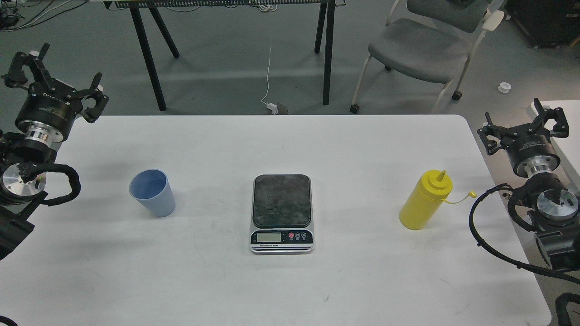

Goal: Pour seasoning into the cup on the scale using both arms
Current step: 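Move the left gripper toward the light blue cup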

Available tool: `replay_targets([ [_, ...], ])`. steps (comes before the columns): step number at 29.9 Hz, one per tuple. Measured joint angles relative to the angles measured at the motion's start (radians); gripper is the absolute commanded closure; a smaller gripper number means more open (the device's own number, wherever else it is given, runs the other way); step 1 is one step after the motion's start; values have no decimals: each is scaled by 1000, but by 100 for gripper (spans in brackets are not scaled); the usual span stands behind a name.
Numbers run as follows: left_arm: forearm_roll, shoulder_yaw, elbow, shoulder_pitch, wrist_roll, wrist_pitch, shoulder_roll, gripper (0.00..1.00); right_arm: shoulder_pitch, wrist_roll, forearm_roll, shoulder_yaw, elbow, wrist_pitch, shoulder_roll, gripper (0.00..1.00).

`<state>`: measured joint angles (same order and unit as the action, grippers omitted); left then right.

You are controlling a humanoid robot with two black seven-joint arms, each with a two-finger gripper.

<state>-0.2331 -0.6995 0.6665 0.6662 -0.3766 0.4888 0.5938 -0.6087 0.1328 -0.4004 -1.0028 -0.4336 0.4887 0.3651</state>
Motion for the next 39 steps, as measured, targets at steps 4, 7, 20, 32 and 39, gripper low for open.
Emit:
replay_targets([
  [4, -1, 0, 1, -4, 0, 0, 0, 0, -1, 0, 0, 0, -2, 0, 2, 0],
  [7, -4, -4, 5, -11, -1, 0, 5, 0, -2, 0, 1, 0, -6, 0, 6, 0],
  [20, 298, 3, 129, 32, 2, 0, 171, 0, 21, 1, 2, -3, -55, 0, 111, 0],
  [32, 1054, -7, 430, 51, -2, 0, 230, 1, 57, 5, 2, -10, -118, 0, 114, 0],
  [39, 1620, 8, 565, 40, -2, -25, 249, 1, 58, 13, 1, -19, -123, 0, 125, 0],
])
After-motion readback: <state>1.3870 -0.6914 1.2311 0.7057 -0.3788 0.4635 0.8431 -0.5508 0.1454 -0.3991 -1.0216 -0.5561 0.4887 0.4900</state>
